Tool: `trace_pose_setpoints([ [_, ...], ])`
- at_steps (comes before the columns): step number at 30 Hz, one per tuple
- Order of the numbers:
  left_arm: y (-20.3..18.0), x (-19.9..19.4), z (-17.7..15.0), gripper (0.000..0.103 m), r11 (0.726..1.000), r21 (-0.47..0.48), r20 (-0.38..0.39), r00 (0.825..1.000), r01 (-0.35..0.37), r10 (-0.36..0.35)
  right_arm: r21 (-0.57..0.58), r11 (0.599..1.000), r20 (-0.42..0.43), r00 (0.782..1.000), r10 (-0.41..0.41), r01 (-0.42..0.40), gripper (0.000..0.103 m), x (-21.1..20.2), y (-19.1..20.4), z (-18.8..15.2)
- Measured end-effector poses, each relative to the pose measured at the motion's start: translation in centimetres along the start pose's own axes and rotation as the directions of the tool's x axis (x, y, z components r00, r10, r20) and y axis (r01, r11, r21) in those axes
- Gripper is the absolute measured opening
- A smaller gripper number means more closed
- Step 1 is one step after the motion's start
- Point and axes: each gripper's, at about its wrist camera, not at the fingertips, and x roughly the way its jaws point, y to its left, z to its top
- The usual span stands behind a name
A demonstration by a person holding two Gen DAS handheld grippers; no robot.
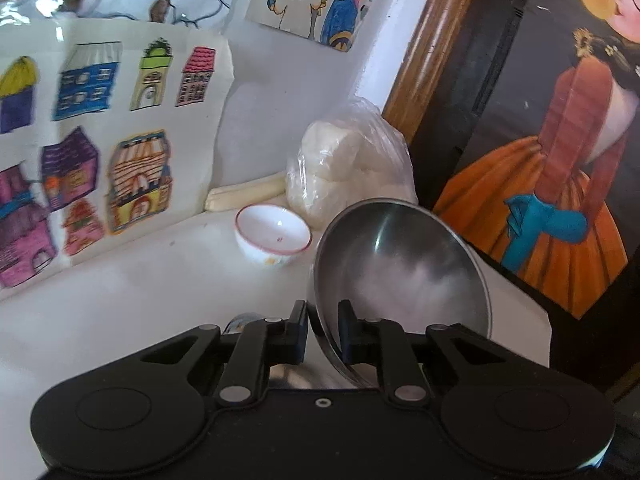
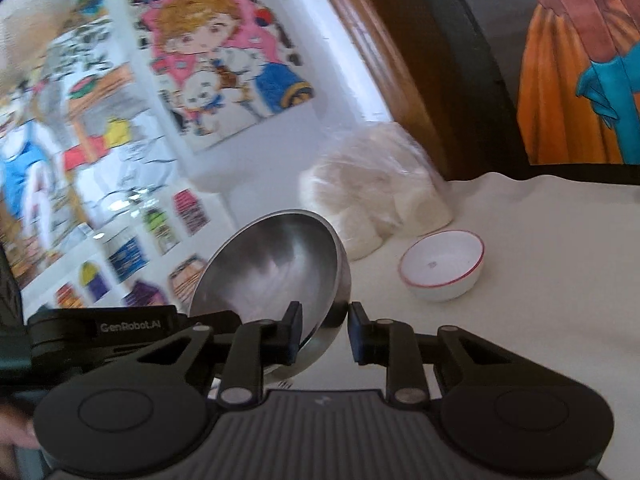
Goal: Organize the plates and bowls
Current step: 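Lift the steel bowl with both tools and lower it beside the plate stack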
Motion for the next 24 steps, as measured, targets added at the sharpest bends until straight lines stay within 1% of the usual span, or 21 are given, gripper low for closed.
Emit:
trace_pose_setpoints([
  [4, 0.3, -3.0, -2.2, 0.017, 1.000, 0.000, -0.048, 0.999, -0.007, 0.007, -0.049, 0.998, -0.045, 0.999, 0.030, -0.032, 0.028, -2.8, 1.3, -1.4],
  [7, 1.2, -5.3, -4.1, 0.016, 0.999, -0.054, -0.086, 0.996, 0.006, -0.011, -0.103, 0.994, -0.079, 0.996, 0.035, -0.043, 0.028, -5.3, 2.7, -2.8],
  [9, 1.8, -6.4, -5.2, 0.017, 0.996, -0.084, -0.098, 0.995, 0.007, -0.015, -0.119, 0.991, -0.099, 0.994, 0.043, -0.054, 0.029, -6.5, 3.5, -3.7],
  [12, 2.6, -7.9, -7.1, 0.017, 0.995, -0.100, -0.121, 0.993, 0.001, -0.013, -0.131, 0.988, -0.136, 0.989, 0.060, -0.077, 0.029, -8.0, 4.2, -5.0],
  [16, 2.9, -9.4, -9.1, 0.016, 0.997, -0.076, -0.150, 0.989, -0.013, 0.001, -0.130, 0.987, -0.176, 0.982, 0.072, -0.095, 0.029, -9.3, 4.8, -6.4],
  [24, 4.2, -11.3, -12.2, 0.018, 0.995, -0.094, -0.240, 0.971, -0.022, -0.001, -0.116, 0.985, -0.261, 0.961, 0.090, -0.124, 0.029, -11.1, 5.5, -8.5],
])
